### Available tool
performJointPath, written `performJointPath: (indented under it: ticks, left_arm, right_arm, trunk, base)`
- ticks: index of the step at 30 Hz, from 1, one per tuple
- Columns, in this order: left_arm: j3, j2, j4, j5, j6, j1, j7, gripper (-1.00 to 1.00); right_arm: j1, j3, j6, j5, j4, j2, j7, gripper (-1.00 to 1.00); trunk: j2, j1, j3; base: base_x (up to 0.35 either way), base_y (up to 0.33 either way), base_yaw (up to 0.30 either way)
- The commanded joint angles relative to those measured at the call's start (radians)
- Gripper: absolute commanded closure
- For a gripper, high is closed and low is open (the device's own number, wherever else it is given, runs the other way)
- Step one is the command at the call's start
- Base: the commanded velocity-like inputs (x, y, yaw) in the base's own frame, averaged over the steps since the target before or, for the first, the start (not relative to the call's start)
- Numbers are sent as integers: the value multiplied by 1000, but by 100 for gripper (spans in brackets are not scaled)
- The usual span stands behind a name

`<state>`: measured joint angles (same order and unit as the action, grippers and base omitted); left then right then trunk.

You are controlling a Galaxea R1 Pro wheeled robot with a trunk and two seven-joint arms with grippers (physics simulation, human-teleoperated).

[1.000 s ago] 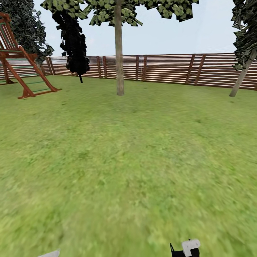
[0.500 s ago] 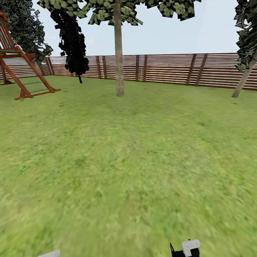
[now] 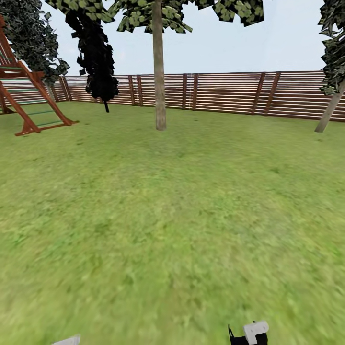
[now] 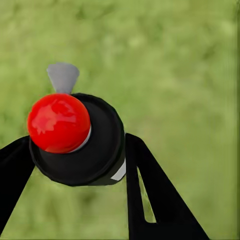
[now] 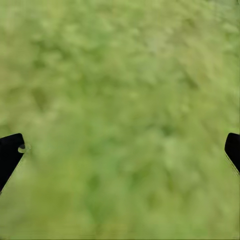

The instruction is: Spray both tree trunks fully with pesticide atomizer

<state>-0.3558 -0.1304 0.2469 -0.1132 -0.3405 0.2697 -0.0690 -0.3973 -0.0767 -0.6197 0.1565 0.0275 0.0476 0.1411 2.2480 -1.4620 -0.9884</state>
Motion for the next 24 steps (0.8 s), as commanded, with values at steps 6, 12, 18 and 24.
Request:
performJointPath:
  ticks: [6,12,18,24]
  left_arm:
    - [0,0,0,1,0,-1,2,100]
    - [0,1,0,1,1,0,6,100]
    - [0,2,0,0,1,0,5,100]
    - [0,2,0,0,1,0,5,100]
  right_arm:
    - [0,0,-1,-4,5,-2,1,-100]
    - [-1,-1,-4,-3,54,-2,0,-100]
    - [-2,-2,-5,0,66,0,0,-100]
    - [-2,1,-4,-3,65,2,1,-100]
  trunk:
    - [0,0,0]
    - [0,0,0]
    - [0,0,0]
    - [0,0,0]
  base:
    - [340,0,0]
    - [340,0,0]
    - [340,0,0]
    - [340,0,0]
